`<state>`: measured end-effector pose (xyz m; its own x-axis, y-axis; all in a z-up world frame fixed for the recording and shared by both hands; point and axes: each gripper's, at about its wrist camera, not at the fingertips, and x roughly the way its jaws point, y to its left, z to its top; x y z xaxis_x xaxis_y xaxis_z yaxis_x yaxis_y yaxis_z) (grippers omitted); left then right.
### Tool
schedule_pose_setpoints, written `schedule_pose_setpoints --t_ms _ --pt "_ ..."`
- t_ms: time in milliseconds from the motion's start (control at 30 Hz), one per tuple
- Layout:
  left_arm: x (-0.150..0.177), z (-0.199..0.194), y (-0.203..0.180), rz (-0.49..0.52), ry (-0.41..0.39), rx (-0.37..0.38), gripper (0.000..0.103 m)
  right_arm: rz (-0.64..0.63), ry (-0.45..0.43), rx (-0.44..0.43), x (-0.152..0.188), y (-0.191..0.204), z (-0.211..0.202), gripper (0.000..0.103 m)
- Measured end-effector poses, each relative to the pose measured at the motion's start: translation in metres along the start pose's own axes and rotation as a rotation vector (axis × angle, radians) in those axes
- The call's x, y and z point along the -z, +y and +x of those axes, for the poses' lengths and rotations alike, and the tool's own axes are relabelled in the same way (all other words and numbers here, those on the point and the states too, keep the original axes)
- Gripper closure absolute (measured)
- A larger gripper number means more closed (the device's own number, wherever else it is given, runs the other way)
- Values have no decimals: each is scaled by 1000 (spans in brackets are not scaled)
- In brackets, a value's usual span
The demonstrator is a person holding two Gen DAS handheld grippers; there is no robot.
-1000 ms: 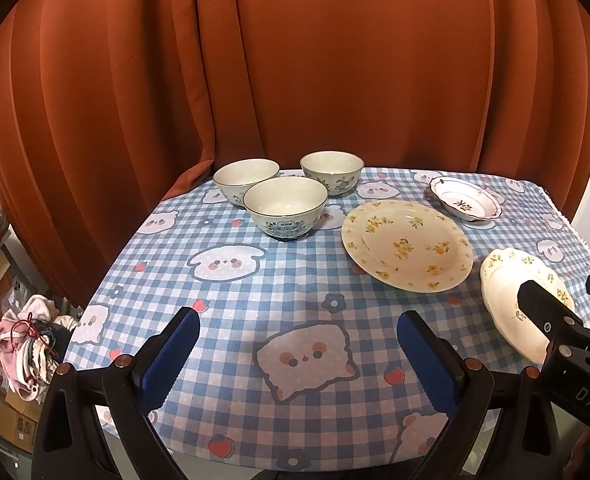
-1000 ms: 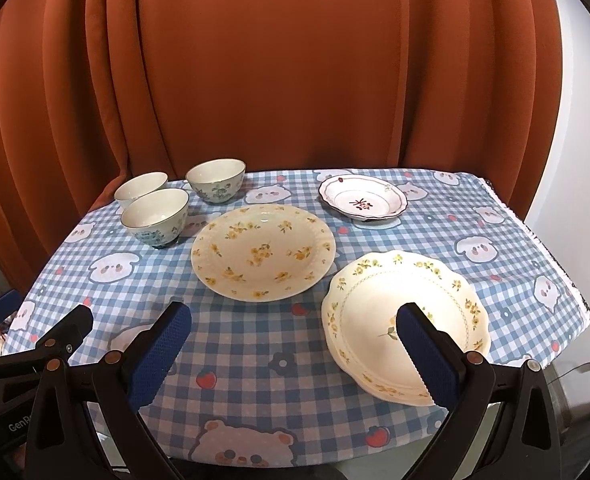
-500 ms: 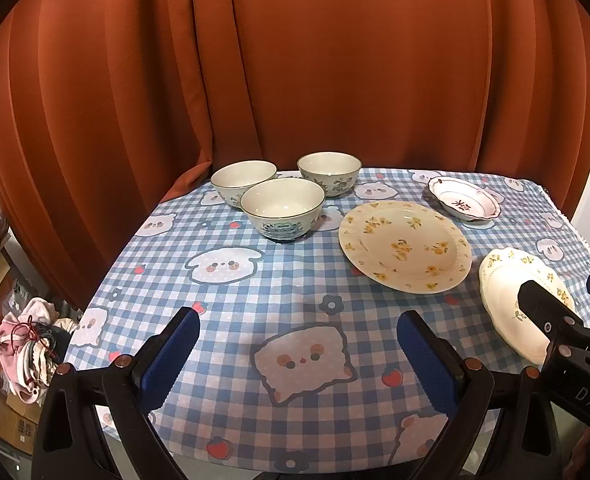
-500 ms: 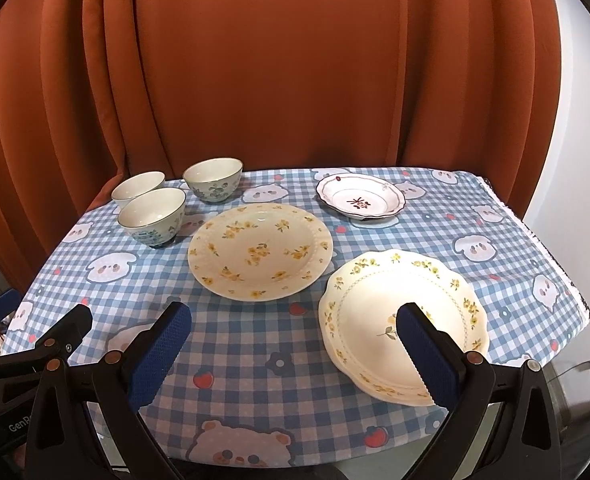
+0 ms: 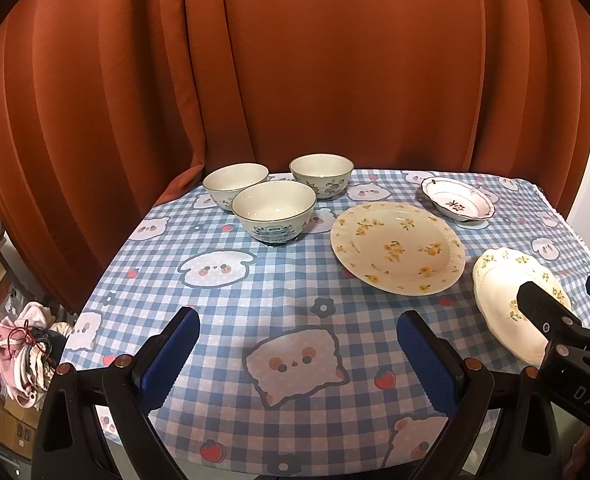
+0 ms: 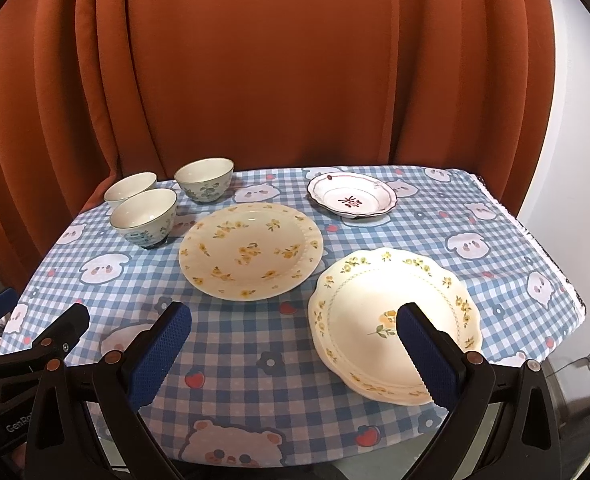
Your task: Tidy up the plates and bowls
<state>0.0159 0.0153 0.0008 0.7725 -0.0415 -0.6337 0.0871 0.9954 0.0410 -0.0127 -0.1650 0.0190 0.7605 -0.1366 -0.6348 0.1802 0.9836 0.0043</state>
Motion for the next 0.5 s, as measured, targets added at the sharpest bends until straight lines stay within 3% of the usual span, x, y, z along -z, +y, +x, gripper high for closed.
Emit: schedule_pose_setpoints --t_ms 500 --pt "0 0 -3 -1 1 -3 4 -2 7 29 -1 9 -2 0"
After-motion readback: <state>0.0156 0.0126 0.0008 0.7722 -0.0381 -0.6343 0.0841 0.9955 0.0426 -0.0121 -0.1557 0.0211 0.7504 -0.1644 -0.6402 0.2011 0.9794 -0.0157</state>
